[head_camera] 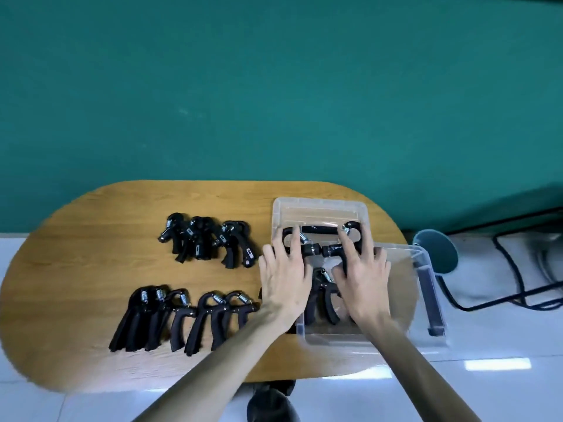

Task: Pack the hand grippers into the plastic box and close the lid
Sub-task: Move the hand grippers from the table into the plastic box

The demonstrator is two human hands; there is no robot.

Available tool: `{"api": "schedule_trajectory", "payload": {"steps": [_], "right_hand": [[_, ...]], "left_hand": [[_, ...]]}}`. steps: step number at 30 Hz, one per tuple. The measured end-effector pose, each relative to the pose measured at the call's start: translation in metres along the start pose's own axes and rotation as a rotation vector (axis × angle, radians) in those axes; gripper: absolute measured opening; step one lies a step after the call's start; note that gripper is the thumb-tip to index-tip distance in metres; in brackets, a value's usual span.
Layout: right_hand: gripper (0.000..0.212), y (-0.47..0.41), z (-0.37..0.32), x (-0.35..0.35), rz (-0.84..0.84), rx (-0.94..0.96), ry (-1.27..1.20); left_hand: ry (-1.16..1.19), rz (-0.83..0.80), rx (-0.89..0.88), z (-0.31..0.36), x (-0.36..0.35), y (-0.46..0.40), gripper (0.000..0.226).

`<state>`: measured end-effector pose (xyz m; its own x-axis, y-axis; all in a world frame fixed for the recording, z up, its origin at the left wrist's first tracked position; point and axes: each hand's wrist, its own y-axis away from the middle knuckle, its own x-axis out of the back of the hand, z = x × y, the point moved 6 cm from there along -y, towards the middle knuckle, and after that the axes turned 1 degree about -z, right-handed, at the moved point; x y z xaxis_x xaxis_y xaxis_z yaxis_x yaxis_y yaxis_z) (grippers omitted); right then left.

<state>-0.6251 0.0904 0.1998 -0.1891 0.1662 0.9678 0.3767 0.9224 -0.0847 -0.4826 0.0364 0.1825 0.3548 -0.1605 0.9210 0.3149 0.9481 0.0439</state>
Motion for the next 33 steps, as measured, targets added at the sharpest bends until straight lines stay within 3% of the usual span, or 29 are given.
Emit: {"api": "schedule_trajectory", "payload": {"steps": [10, 17, 24, 33], "right_hand": [[0.075, 0.028, 0.103, -0.019, -0.005, -0.137, -0.040], [0.072, 0.032, 0.140, -0.071, -0.145, -0.144, -0.087], [0.073, 0.030, 0.167, -0.126, -0.392, -0.134, -0.096], [0.074, 0.028, 0.181, -0.168, -0.473, -0.058, -0.136]], "left_hand": [[-0.045, -0.118, -0.066, 0.077, -0.072, 0.011, 0.076], [-0.105, -0.231, -0.019, 0.069, -0.130, 0.014, 0.074], [-0.140, -0.306, 0.088, 0.053, -0.175, 0.014, 0.076], [-0.196, -0.342, 0.139, 0.042, -0.213, 0.013, 0.084]]}}
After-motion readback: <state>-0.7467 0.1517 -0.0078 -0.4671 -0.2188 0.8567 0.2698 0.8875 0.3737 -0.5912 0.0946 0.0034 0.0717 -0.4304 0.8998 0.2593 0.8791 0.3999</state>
